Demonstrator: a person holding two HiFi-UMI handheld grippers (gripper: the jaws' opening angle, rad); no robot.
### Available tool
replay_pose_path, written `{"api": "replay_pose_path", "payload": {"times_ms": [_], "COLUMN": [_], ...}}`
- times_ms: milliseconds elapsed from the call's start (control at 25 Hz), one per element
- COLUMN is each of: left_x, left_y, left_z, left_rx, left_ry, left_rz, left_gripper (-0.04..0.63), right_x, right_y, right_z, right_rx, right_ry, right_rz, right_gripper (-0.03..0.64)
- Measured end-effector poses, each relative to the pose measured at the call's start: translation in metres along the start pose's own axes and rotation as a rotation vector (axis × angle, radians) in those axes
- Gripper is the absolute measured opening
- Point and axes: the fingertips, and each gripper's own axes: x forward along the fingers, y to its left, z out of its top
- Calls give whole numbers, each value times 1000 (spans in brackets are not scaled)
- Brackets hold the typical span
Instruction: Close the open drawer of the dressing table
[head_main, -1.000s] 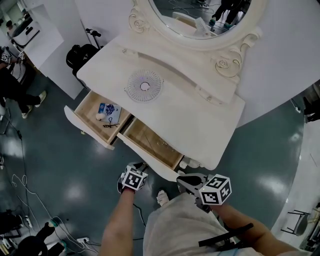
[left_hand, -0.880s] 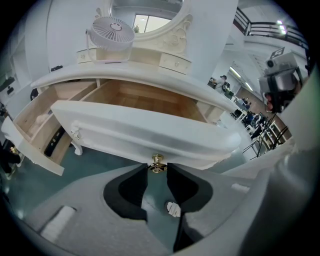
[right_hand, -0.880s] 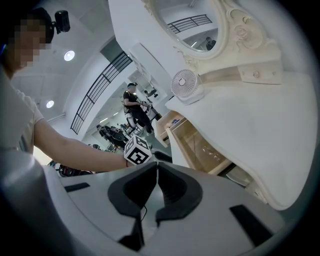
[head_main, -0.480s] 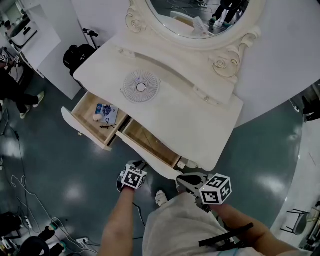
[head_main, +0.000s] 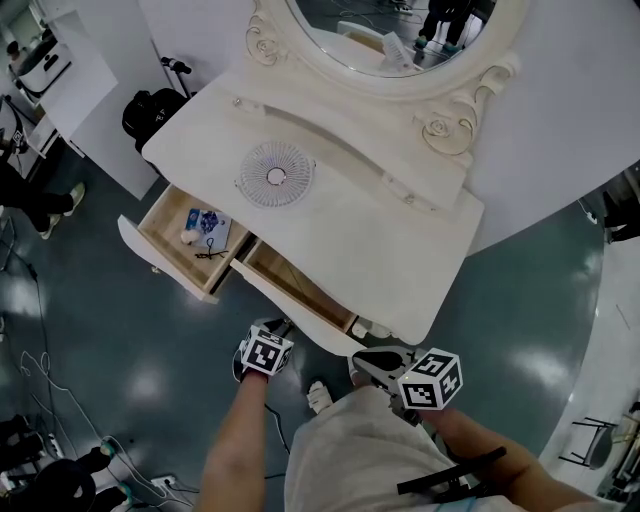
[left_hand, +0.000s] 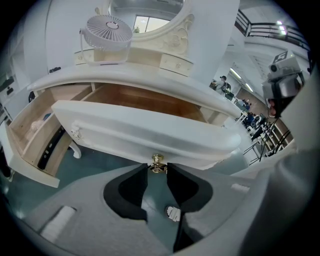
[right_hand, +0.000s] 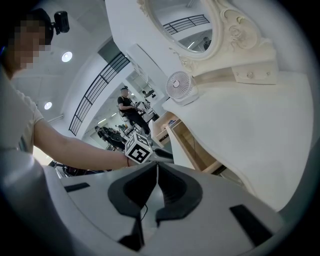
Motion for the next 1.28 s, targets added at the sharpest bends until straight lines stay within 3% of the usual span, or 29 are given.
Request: {"api": "replay_pose_path", "payload": {"times_ms": [1280], "left_x": [21], "left_y": [1], "left_z": [35], "left_rx": [6], "left_ry": [-11], "left_rz": [-5], "left_gripper": [127], "right_x": [-13], "right_y": [-24], "right_z": [-2], "right_rx": [37], "right_ry": [0], "right_rz": [-25], "right_gripper": [18]}}
